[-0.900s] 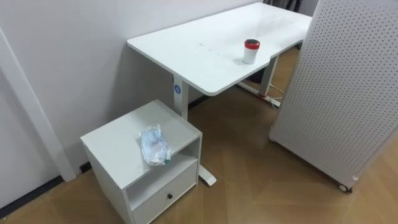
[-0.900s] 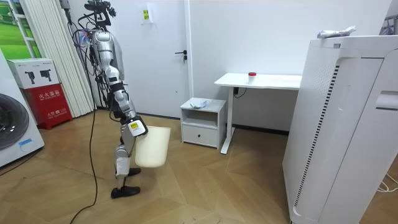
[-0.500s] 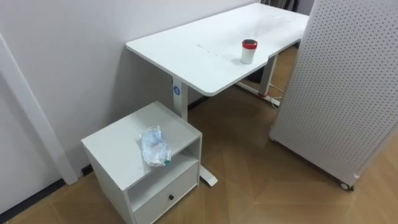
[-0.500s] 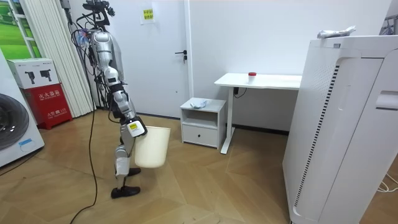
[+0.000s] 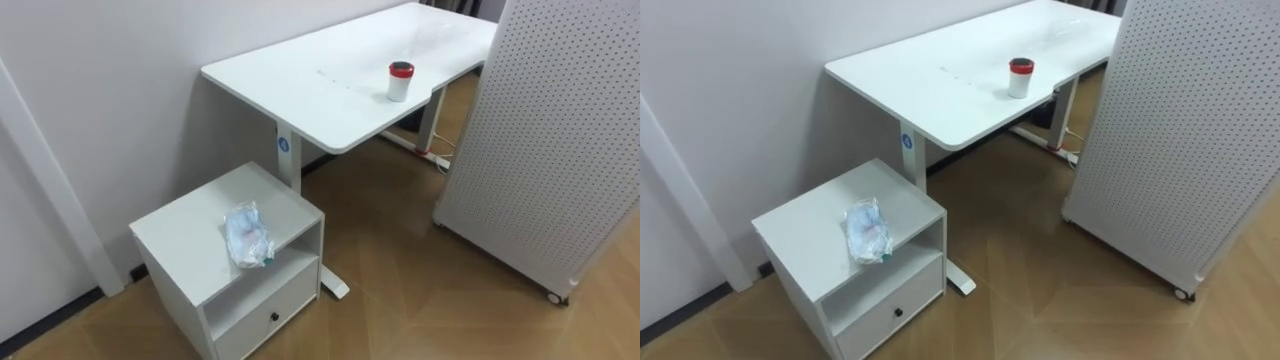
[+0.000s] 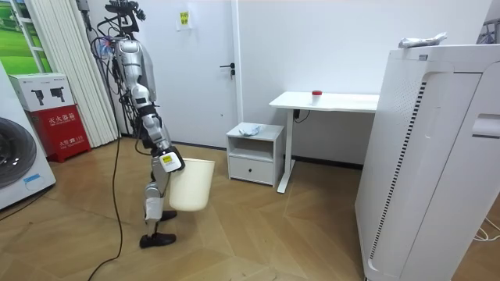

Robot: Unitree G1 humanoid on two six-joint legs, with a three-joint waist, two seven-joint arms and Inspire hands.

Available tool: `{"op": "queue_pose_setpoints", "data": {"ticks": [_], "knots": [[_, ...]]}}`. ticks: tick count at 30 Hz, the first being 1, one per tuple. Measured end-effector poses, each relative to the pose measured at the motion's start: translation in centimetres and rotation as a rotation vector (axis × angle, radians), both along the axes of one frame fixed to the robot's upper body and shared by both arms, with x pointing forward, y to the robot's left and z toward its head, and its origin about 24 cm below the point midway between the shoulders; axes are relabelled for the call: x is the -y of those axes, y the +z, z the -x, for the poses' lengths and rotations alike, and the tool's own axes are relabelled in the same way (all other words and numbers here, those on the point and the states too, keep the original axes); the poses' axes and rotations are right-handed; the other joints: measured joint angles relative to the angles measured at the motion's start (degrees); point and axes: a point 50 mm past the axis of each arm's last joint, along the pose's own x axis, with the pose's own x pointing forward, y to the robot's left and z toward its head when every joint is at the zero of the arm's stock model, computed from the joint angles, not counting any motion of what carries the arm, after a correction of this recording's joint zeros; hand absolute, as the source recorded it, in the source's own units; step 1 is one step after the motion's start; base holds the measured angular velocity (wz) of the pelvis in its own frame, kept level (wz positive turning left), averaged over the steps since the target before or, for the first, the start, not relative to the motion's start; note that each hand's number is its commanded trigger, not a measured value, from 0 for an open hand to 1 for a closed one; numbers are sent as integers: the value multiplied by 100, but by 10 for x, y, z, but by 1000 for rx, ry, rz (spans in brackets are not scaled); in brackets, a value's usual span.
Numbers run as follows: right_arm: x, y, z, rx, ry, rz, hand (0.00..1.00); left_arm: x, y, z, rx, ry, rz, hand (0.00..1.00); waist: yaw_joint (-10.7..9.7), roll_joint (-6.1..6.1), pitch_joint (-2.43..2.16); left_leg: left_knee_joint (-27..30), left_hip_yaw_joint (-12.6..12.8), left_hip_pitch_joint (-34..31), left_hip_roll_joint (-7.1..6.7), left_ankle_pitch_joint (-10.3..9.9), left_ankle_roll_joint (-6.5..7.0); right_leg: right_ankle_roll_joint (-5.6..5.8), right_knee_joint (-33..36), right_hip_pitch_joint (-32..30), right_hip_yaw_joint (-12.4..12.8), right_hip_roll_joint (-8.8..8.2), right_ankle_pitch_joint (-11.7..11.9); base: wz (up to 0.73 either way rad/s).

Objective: Pick garbage

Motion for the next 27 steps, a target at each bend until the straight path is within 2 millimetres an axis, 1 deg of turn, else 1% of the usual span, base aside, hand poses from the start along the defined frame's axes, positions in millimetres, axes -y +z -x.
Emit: {"op": "queue_pose_setpoints", "data": {"ticks": [4, 5, 6, 7, 8, 9, 10, 11, 12, 14, 15, 16, 17, 18, 19, 20, 21, 22, 23, 24, 25, 26, 27], "knots": [[0, 0, 2, -11, -13, -7, 100, -1, 0, -1, 1, -2, -3, 0, 12, -16, -16, 51, -59, -2, 3, -15, -26, -30, 89, -19, -2, 5, -71, 6], [-1, 0, 2, -14, -13, -10, 100, -1, 0, -1, 1, -1, -4, 0, 19, -39, -9, 63, -68, 21, 5, -23, -39, -42, 90, -29, 20, 12, -99, 4], [-1, -1, 2, -14, -12, -12, 100, -2, 0, -1, -1, -1, -5, 0, 28, -53, -18, 87, -67, 22, 5, -27, -46, -44, 96, -26, 37, 13, -113, 0], [-1, 0, 0, -12, -10, -16, 100, -2, 0, -1, -8, -1, -4, 0, 33, -69, -38, 197, -67, -4, 6, -37, -65, -81, 132, -30, 42, 15, -150, 0], [-2, -1, -1, -13, -8, -23, 100, -2, 0, 1, -15, 2, -2, 0, 45, -80, -32, 391, -66, -93, 14, -64, -112, -143, 253, -87, 37, 16, -223, 0], [-2, 0, -2, -10, -5, -25, 100, -3, 0, 0, -14, 7, -1, 0, 61, -77, -30, 533, -72, -153, 18, -86, -148, -172, 323, -110, 31, 18, -256, 0], [-2, -1, -2, -10, -3, -33, 100, -5, 0, 2, -22, 24, 2, 0, 65, -102, -17, 861, -74, -293, 38, -138, -235, -220, 399, -117, 12, 38, -309, 0], [-3, -1, -2, -13, -1, -40, 100, -7, 0, 3, -27, 35, 3, 0, 68, -131, -15, 1152, -20, -423, 80, -202, -339, -215, 458, -114, -1, 61, -365, 0], [-3, -1, -3, -12, 0, -42, 100, -7, 1, 4, -31, 39, 3, 0, 66, -131, -11, 1280, 3, -492, 112, -238, -387, -223, 518, -125, -12, 82, -404, 0], [-3, 0, -5, -6, 6, -47, 100, -7, 0, 5, -44, 42, 11, 0, 42, -151, -11, 1655, 174, -715, 222, -354, -568, -293, 709, -219, -77, 122, -661, 12], [-3, 0, -5, -5, 4, -47, 100, -7, 0, 5, -43, 42, 12, 0, 32, -135, -14, 1759, 194, -809, 258, -369, -585, -304, 733, -238, -134, 153, -693, 28], [-3, 0, -6, -2, 2, -49, 100, -7, 0, 3, -39, 37, 11, 0, 12, -123, -16, 2012, 338, -964, 351, -369, -587, -363, 810, -344, -141, 191, -763, 39], [-2, 0, -6, 1, -7, -49, 100, -7, 0, 2, -40, 34, 11, 0, -25, -102, -13, 2354, 491, -1184, 444, -343, -614, -425, 905, -406, -129, 226, -854, 39], [-2, 0, -5, 2, -17, -51, 100, -7, 0, 3, -43, 33, 11, 0, -38, -103, -9, 2617, 556, -1322, 513, -273, -664, -471, 946, -413, -114, 247, -889, 40], [-2, 0, -7, 10, -31, -54, 100, -6, 0, 6, -55, 21, 11, 0, -65, -177, 44, 3260, 641, -1746, 569, -62, -692, -581, 1043, -356, 64, 271, -980, 35], [1, 1, -5, 9, -64, -51, 100, -2, -1, 9, -63, 19, 21, 0, -44, -158, 32, 3014, 656, -1973, 493, -159, -647, -642, 1116, -332, 171, 263, -1074, 32], [3, 1, -4, 7, -81, -49, 100, -1, -1, 11, -69, 12, 25, 0, -45, -146, 34, 2720, 672, -2086, 488, -144, -657, -654, 1150, -332, 208, 259, -1120, 24], [7, 2, 0, -3, -102, -45, 100, 0, -1, 15, -80, 5, 29, 0, 13, -111, 33, 2040, 686, -2295, 419, -5, -766, -657, 1197, -331, 280, 259, -1194, 0], [9, 2, 2, -12, -103, -41, 100, 0, -1, 21, -92, 13, 28, 0, 123, -82, 19, 1296, 679, -2437, 420, 287, -801, -642, 1225, -318, 366, 260, -1266, -15], [9, 2, 3, -12, -101, -40, 100, 0, 0, 23, -96, 19, 26, 0, 173, -71, 24, 1024, 662, -2513, 422, 489, -788, -635, 1240, -308, 417, 260, -1302, -44], [9, 2, 3, -14, -94, -40, 100, -1, 0, 29, -106, 33, 24, 0, 236, -70, 16, 619, 620, -2572, 435, 871, -766, -607, 1247, -272, 537, 235, -1375, -47], [9, 2, 2, -14, -87, -40, 100, 0, 0, 32, -112, 41, 25, 0, 228, -92, 3, 473, 716, -2541, 436, 1271, -724, -551, 1246, -223, 591, 171, -1457, -42], [9, 2, 3, -16, -86, -40, 100, 0, 0, 32, -111, 40, 25, 0, 210, -114, -7, 468, 792, -2519, 421, 1422, -658, -481, 1231, -190, 638, 137, -1485, -29]]}}
